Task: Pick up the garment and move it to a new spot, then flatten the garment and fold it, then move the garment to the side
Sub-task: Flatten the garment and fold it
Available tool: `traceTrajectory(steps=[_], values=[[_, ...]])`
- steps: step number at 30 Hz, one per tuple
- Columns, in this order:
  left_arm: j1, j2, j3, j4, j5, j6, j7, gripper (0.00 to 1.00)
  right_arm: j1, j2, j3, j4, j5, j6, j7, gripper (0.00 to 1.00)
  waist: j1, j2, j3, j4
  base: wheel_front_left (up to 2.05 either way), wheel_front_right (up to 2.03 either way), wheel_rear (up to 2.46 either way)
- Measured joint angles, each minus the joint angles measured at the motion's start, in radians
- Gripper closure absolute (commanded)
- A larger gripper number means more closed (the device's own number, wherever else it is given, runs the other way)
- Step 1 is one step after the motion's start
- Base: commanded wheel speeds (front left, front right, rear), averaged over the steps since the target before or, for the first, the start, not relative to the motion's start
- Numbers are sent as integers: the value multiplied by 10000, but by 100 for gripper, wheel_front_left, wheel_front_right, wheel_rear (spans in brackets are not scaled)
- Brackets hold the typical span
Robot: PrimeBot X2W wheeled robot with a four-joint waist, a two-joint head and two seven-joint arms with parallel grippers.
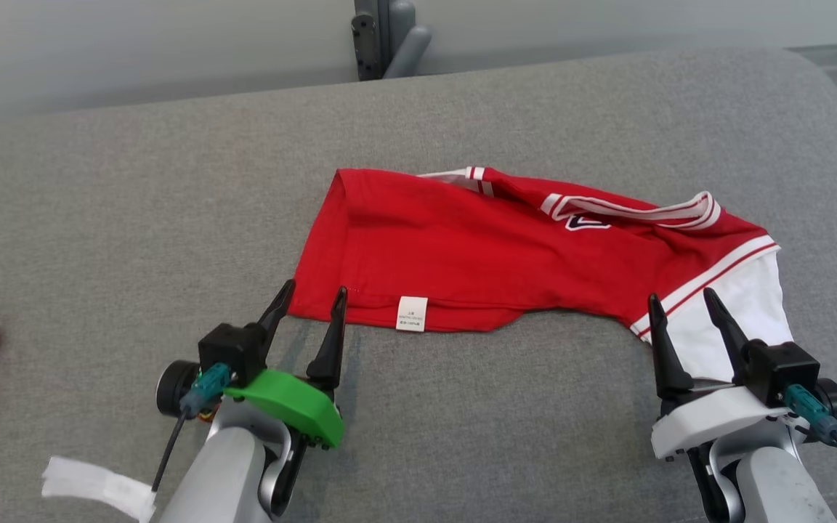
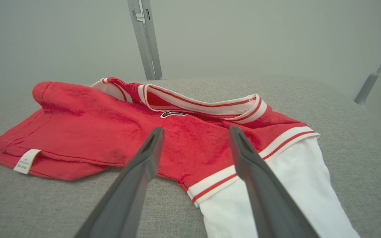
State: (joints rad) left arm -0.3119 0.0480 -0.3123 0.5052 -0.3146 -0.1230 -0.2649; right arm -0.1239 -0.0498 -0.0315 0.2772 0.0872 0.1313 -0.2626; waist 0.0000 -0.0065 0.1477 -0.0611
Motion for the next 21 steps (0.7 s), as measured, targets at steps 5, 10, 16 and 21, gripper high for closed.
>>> traceTrajectory(steps=[5,10,16,21], values=[[-1081,0,-389,1214,-384,-17,2,0,-320,2,207,31,98,0,-2,0,0,0,660,-266,0,0,0],[-1383,0,-500,1850,-905,-46,2,0,-462,-2,186,105,190,0,0,0,0,0,1082,-636,0,0,0],[-1401,0,-499,2266,-1072,-59,0,0,-463,0,121,155,180,0,0,0,0,0,1344,-911,0,0,0],[-1366,0,-445,1939,-1127,-59,2,60,-477,2,142,203,178,0,0,0,0,0,1343,-914,0,0,0]])
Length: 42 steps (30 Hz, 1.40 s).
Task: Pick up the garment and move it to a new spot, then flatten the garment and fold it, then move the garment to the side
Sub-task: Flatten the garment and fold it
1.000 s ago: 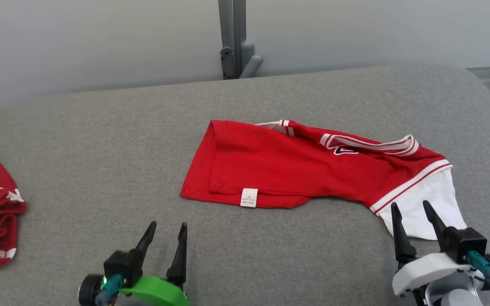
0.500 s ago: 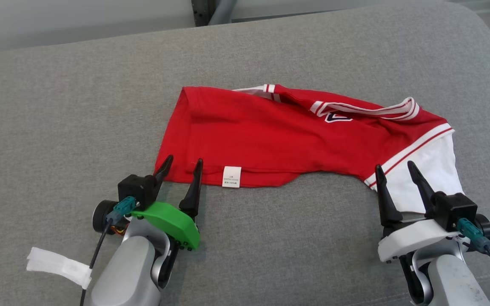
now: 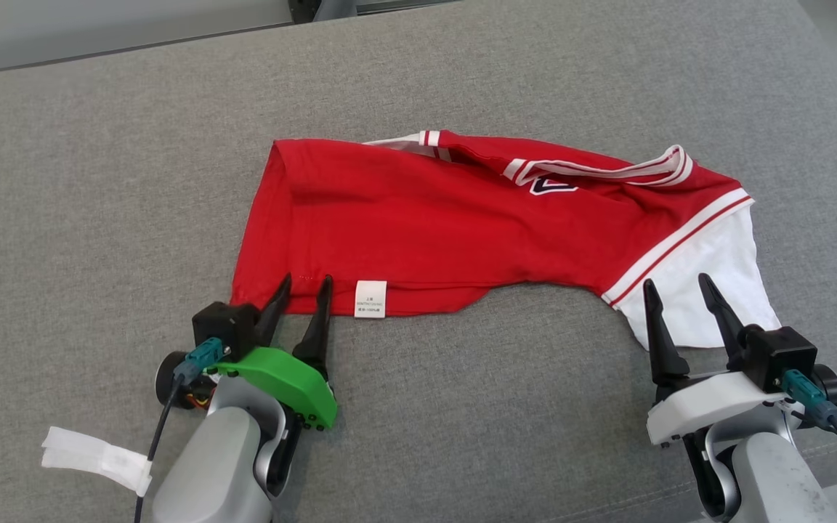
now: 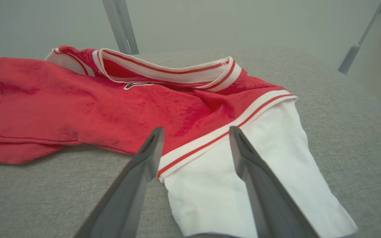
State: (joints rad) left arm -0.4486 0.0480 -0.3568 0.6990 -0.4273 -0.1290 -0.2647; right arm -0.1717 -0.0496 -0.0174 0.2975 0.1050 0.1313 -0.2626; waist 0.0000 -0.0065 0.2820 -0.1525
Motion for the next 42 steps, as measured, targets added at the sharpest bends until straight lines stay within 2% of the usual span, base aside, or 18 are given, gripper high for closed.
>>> traceTrajectory(steps=[1,2,3,9,13,18,23,31,32,33,35,37,38,42], values=[[43,0,-19,-67,4,0,-2,78,-6,0,10,8,2,0,0,0,0,0,-6,2,0,0,0],[94,0,-29,-115,63,0,0,87,-17,0,19,23,4,0,0,0,0,0,-16,1,0,0,0],[125,0,-13,-140,69,0,0,100,-28,0,31,29,6,0,0,0,0,0,-26,2,0,0,0],[257,0,196,-569,259,2,0,100,-45,2,-17,105,54,0,0,0,0,0,-126,41,0,0,0],[498,0,433,-1526,357,2,2,100,76,4,-230,215,132,0,0,0,0,0,-256,238,0,0,0],[1236,-2,692,-2798,497,21,0,100,338,6,-454,456,119,0,0,0,0,0,-500,724,0,0,0],[2395,0,1078,-3423,669,73,0,100,653,8,-621,775,77,0,0,0,0,0,-847,1372,0,0,0],[3807,4,1937,-2771,1124,157,0,100,895,8,-514,1325,123,0,0,0,0,0,-1588,2218,0,0,0],[3886,4,1998,-2606,1185,163,0,73,935,8,-468,1354,121,0,0,0,0,0,-1697,2267,0,0,0],[3961,4,2067,-2441,1258,184,2,4,997,13,-445,1373,115,0,0,0,0,0,-1803,2301,0,0,0],[4037,-2,2157,-2293,1262,234,0,0,1069,12,-435,1358,79,0,0,0,0,0,-1911,2323,0,0,0],[4155,10,2253,-2000,1488,326,0,0,1157,12,-458,1260,54,0,-2,0,0,0,-2120,2325,0,0,0],[4319,2,2397,-1896,1649,506,0,0,1290,12,-508,1103,10,0,-2,0,0,0,-2330,2277,0,0,0],[4572,13,2619,-2050,1946,681,2,0,1530,8,-573,888,13,0,-2,0,0,0,-2586,2102,0,0,0]])
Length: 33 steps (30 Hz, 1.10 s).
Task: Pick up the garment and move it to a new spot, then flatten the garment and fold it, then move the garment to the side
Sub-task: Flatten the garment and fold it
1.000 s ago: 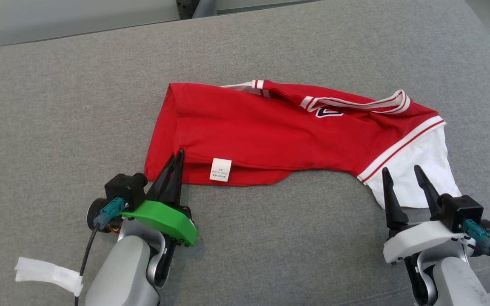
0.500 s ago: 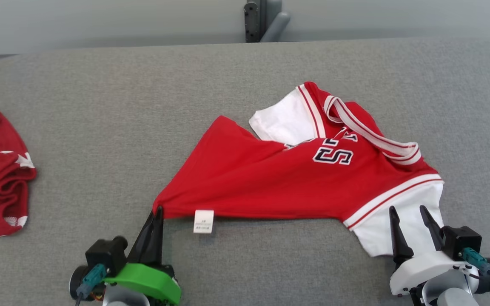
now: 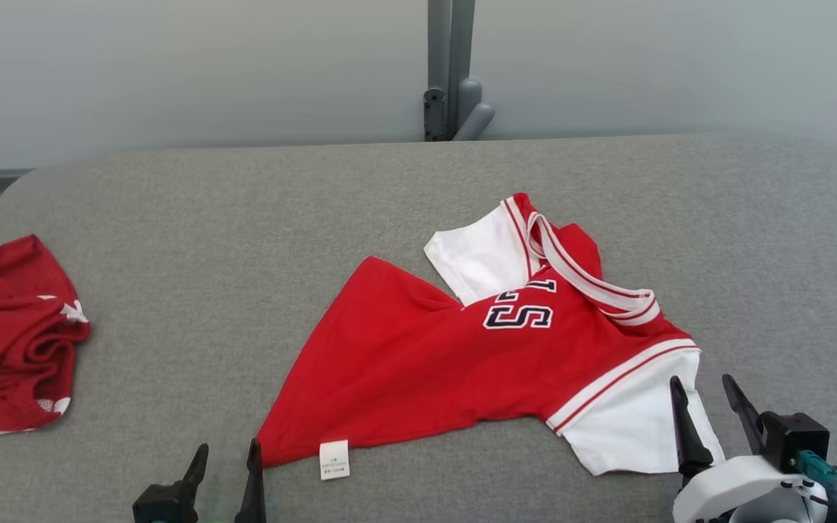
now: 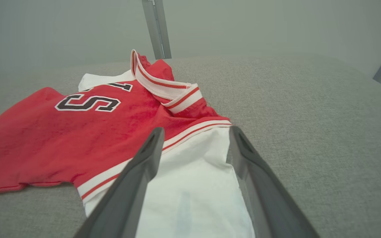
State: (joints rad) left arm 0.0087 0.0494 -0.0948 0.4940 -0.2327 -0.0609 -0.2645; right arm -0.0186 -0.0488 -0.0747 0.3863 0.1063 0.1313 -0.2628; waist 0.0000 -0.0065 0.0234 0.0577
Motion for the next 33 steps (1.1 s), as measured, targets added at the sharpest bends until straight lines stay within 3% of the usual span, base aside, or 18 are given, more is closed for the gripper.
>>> traceTrajectory(steps=[13,33], values=[[880,-12,458,-1356,679,173,-2,0,603,-6,-19,-961,213,0,2,0,0,1,-931,-989,0,0,0],[1039,-8,566,-1758,771,270,-2,0,737,0,832,-1189,387,0,2,0,0,0,-1262,-636,0,0,0]])
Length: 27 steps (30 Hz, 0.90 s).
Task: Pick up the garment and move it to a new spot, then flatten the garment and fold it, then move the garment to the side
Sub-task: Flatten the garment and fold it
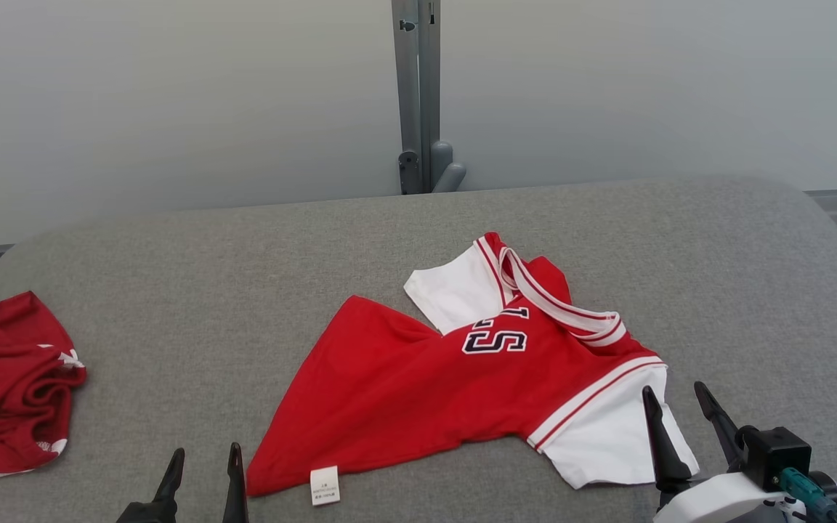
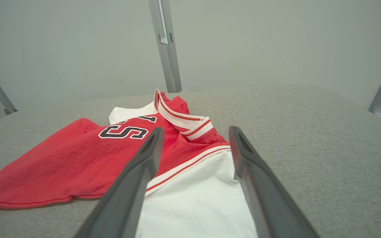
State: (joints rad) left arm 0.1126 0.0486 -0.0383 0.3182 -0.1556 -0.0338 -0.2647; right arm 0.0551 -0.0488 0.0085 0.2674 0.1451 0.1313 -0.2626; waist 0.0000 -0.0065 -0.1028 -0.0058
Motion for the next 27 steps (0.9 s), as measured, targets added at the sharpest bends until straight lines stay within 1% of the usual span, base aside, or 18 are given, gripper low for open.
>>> traceTrajectory(steps=[10,20,27], values=[[-24,0,-255,82,-54,-2,0,0,-1,0,13,35,15,0,0,0,0,0,223,94,0,0,0],[-271,2,-817,708,-422,-8,0,0,8,0,-167,803,-382,0,0,0,0,0,790,73,0,0,0],[-410,-2,-957,803,-637,136,0,0,-12,-2,-188,882,-477,0,0,0,0,0,1149,-21,0,0,0]])
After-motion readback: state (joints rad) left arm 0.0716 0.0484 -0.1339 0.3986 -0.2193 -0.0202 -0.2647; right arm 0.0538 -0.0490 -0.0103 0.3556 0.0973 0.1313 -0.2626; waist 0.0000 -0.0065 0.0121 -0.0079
